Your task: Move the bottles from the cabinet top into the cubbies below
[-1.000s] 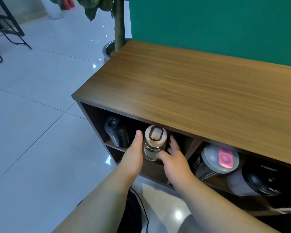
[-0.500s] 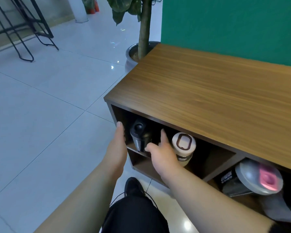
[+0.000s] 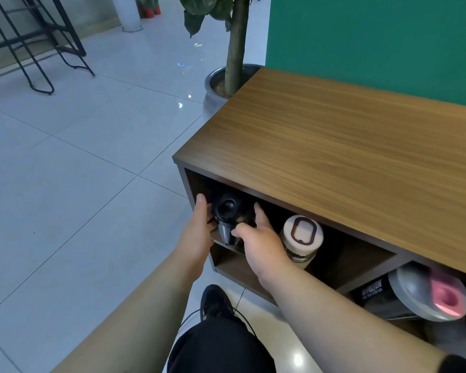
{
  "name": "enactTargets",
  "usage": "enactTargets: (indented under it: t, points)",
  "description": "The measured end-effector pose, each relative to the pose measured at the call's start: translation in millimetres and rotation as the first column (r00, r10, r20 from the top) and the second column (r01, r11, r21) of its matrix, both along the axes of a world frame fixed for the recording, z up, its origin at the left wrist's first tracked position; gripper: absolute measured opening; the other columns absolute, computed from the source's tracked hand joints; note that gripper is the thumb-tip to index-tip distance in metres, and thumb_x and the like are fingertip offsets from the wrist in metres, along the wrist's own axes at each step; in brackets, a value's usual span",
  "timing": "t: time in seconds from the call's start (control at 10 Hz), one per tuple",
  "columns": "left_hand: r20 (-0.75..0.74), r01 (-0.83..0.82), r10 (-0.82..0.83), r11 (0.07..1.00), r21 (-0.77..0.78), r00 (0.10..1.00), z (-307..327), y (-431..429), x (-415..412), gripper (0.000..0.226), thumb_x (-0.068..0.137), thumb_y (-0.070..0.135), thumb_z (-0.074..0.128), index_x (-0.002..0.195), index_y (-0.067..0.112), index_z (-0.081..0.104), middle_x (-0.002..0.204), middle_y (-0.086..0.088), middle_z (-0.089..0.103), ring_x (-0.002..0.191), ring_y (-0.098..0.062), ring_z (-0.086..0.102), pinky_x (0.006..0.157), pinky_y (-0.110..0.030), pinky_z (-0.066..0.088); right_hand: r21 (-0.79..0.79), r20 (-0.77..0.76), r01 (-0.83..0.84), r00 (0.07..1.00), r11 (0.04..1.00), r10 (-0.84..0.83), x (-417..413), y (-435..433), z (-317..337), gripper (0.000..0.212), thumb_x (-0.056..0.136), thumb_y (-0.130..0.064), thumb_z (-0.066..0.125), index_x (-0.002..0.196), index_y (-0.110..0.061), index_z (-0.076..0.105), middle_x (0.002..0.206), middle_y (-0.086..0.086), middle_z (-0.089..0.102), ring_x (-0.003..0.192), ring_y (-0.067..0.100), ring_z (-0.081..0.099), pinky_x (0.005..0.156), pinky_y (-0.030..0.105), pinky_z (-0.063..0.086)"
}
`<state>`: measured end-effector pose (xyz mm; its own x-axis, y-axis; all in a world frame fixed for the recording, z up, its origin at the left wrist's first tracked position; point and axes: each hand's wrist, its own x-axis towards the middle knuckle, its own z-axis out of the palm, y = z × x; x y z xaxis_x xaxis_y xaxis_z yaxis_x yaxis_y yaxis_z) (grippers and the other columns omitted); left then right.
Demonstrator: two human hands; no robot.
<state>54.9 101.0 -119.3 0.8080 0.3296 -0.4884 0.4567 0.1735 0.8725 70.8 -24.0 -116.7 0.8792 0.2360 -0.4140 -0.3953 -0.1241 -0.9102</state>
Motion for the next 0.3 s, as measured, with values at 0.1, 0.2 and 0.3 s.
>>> enactTargets:
  t: [0.1,0.2,0.3]
  points:
    - [-0.001,0.009,-0.009,1.0,0.004,1.0,-1.8,0.4,0.4,0.074,0.101,0.067,0.02,0.157,0.022,0.037,0.159,-0.003,0.047,0.145,-0.02,0.043,0.126,-0.052,0.024,-0.02,0.004,-0.024,1.0,1.0,0.024,0.2,-0.6,-1.5,0.082,0.089,-0.012,0.054,0.156,-0.039,0.014,0.163,-0.004,0.022,0.147,0.02,0.022,0.106,0.034,0.024]
    - [-0.001,0.013,-0.013,1.0,0.004,1.0,1.5,-1.3,0.1,0.073,0.101,0.066,0.021,0.158,0.022,0.034,0.162,-0.003,0.043,0.147,-0.02,0.04,0.126,-0.052,0.023,-0.038,-0.009,-0.038,0.999,0.999,0.038,0.9,-1.8,-1.2,0.084,0.089,-0.014,0.056,0.156,-0.039,0.013,0.163,-0.004,0.023,0.146,0.021,0.024,0.103,0.034,0.025]
    - [-0.025,-0.03,0.03,1.0,0.001,0.999,0.8,-1.7,-6.3,0.073,0.101,0.066,0.024,0.16,0.023,0.031,0.165,-0.002,0.038,0.149,-0.021,0.039,0.126,-0.051,0.024,-0.106,-0.016,-0.044,0.999,0.993,0.043,-4.8,-4.9,-2.1,0.086,0.087,-0.02,0.058,0.157,-0.036,0.01,0.163,-0.001,0.023,0.145,0.023,0.028,0.101,0.034,0.027]
